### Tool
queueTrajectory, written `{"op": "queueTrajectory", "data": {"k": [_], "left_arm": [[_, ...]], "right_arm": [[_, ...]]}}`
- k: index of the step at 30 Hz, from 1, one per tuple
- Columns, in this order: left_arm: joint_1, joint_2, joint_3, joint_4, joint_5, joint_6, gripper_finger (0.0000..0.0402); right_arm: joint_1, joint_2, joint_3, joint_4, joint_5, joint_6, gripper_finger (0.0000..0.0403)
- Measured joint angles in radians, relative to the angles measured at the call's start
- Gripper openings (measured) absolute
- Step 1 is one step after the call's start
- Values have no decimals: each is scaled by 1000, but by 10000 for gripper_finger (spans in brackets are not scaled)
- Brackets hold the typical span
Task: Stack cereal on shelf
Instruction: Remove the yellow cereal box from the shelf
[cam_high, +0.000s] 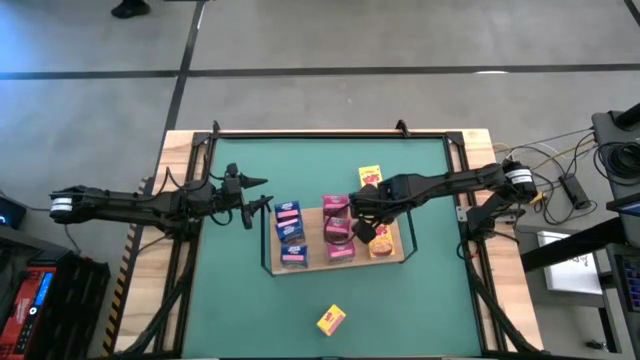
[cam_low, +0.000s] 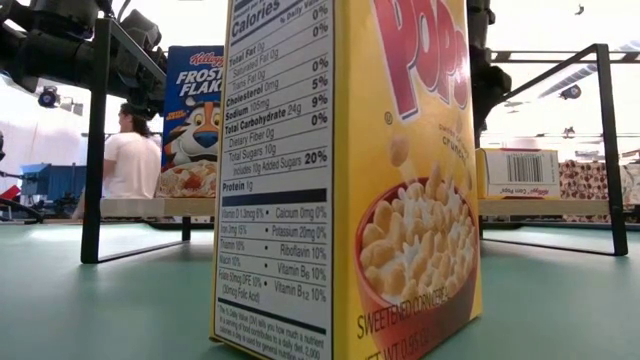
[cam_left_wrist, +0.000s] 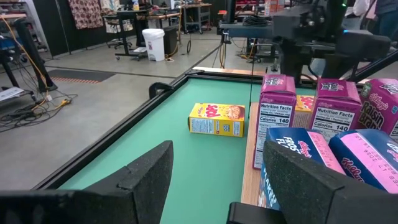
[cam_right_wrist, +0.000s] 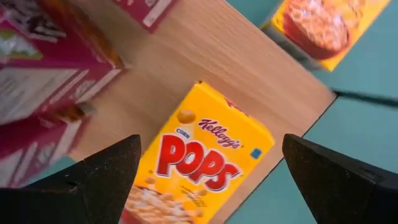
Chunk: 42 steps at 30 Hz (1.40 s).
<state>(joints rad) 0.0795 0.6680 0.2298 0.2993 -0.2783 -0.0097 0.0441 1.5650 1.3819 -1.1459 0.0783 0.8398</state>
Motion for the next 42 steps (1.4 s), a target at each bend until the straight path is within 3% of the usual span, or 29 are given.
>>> {"op": "queueTrajectory", "data": {"k": [7, 16, 25, 42], "left_arm": [[0, 0, 0, 0, 0, 0, 233], [0, 0, 0, 0, 0, 0, 233], [0, 0, 0, 0, 0, 0, 233], [0, 0, 0, 0, 0, 0, 233]], "right_arm": [[0, 0, 0, -9, 52, -286, 380], [-3, 0, -4, -5, 172, -495, 380], [-14, 2, -40, 10, 257, -590, 380], [-77, 2, -93, 63, 263, -643, 380]]}}
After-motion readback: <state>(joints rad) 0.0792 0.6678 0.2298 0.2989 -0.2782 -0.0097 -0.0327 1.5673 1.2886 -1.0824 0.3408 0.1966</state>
